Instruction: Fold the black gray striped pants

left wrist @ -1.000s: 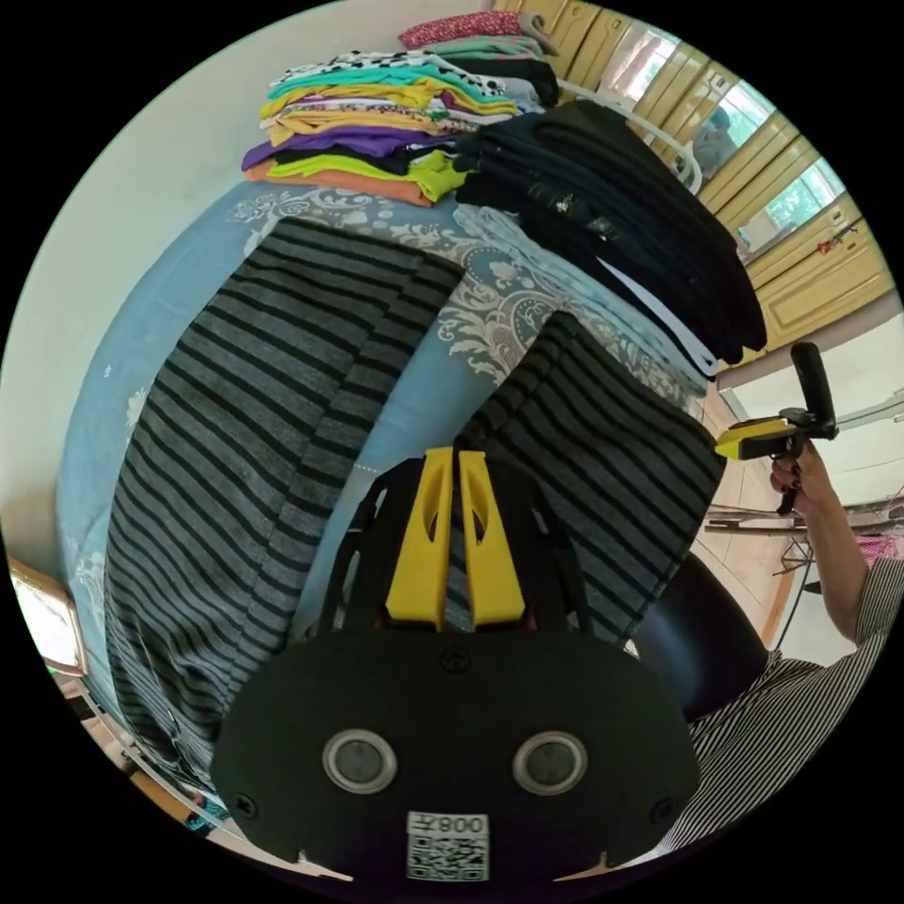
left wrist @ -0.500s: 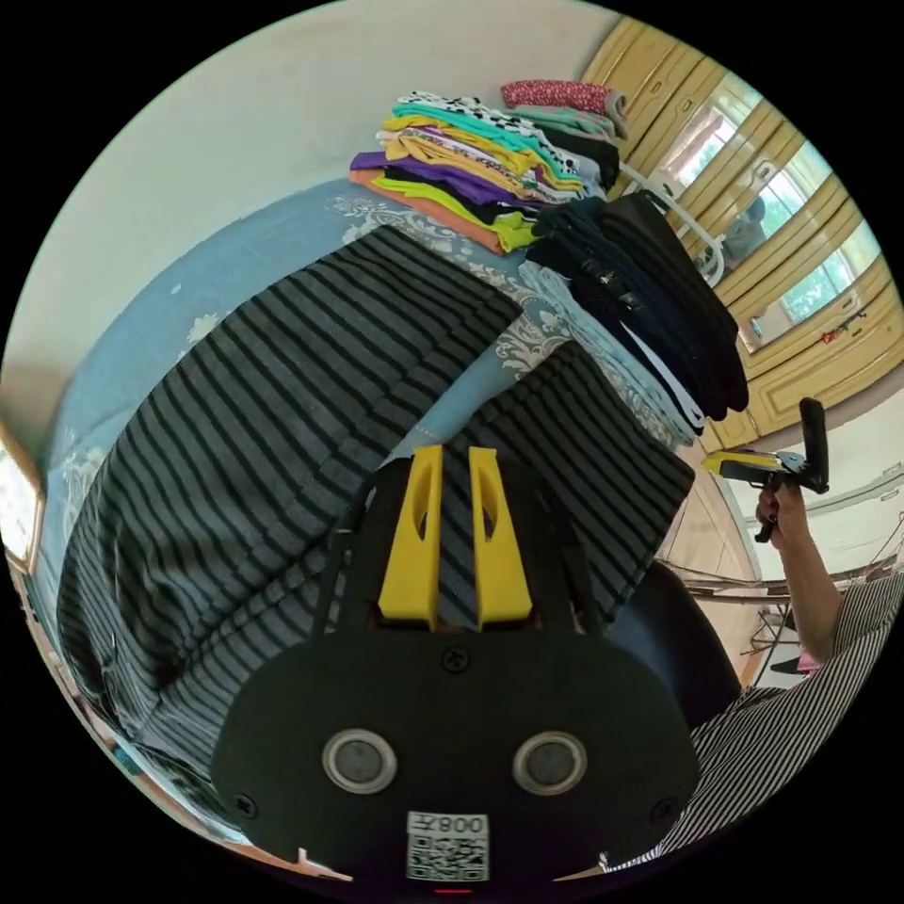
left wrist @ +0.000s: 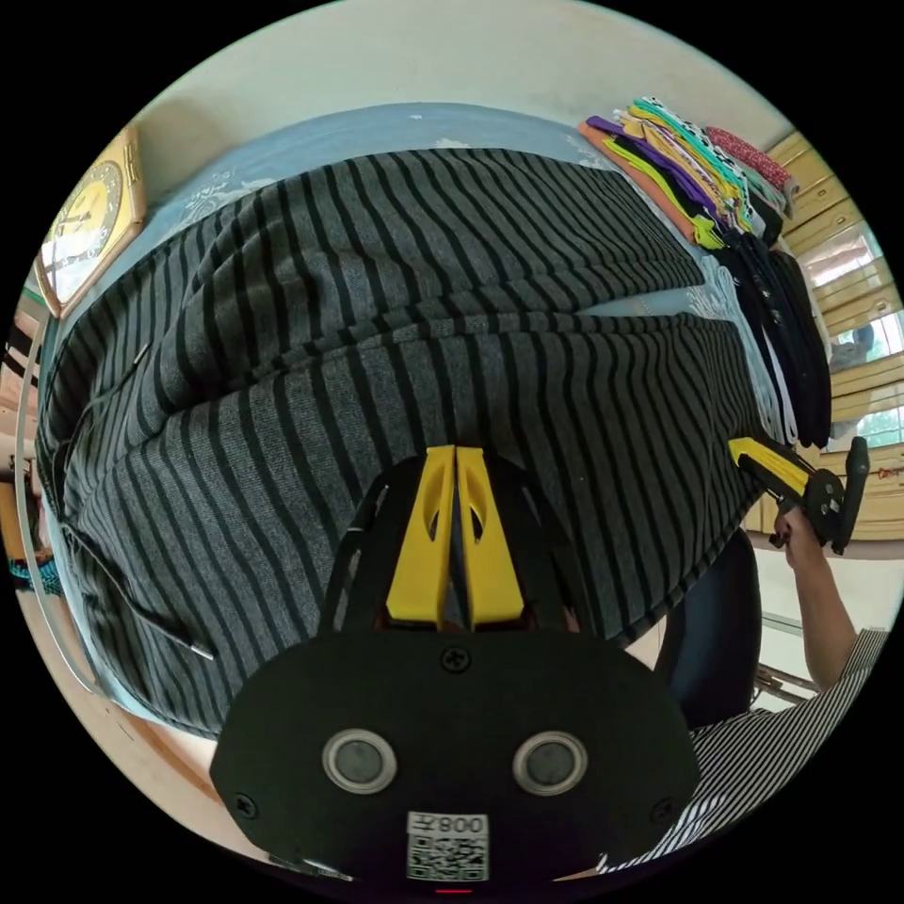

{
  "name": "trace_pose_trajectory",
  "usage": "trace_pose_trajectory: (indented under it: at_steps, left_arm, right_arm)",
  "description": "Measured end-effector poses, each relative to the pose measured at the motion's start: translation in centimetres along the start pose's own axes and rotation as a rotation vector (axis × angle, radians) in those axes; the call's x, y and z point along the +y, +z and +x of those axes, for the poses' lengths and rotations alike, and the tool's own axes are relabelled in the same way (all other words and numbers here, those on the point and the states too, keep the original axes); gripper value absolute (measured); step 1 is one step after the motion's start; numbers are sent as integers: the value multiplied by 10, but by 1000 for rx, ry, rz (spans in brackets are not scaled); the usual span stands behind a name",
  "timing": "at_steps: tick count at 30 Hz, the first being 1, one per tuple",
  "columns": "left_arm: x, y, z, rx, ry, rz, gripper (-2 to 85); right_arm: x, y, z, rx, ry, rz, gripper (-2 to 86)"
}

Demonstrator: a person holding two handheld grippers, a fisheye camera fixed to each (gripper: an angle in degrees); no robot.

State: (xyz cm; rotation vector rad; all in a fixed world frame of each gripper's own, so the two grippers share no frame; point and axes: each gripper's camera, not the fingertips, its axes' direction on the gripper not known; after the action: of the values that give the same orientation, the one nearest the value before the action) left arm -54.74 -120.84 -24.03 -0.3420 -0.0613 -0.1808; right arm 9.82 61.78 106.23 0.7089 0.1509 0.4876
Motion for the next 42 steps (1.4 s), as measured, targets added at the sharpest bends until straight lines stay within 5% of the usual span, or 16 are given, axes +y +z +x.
trace_pose_trajectory:
  at_steps: [6,15,22,28,42]
  left_arm:
    - [-4,-7,-24,46,38,179,28]
    - [-75,78,-41,-26,169,53,67]
    - [-79,130,-24,-122,265,55,32]
    - [-68,141,-37,-9,201,154,16]
    - [-57,249,-32,22,195,140,8]
  right_arm:
    - [-38,-34,48,-170,134,71,12]
    - [-192,2,168,-320,319,59,78]
    - [-245,55,196,-206,382,-48,19]
    - [-243,26,202,-261,268,19,3]
    - [-267,73,213,-231,289,-32,60]
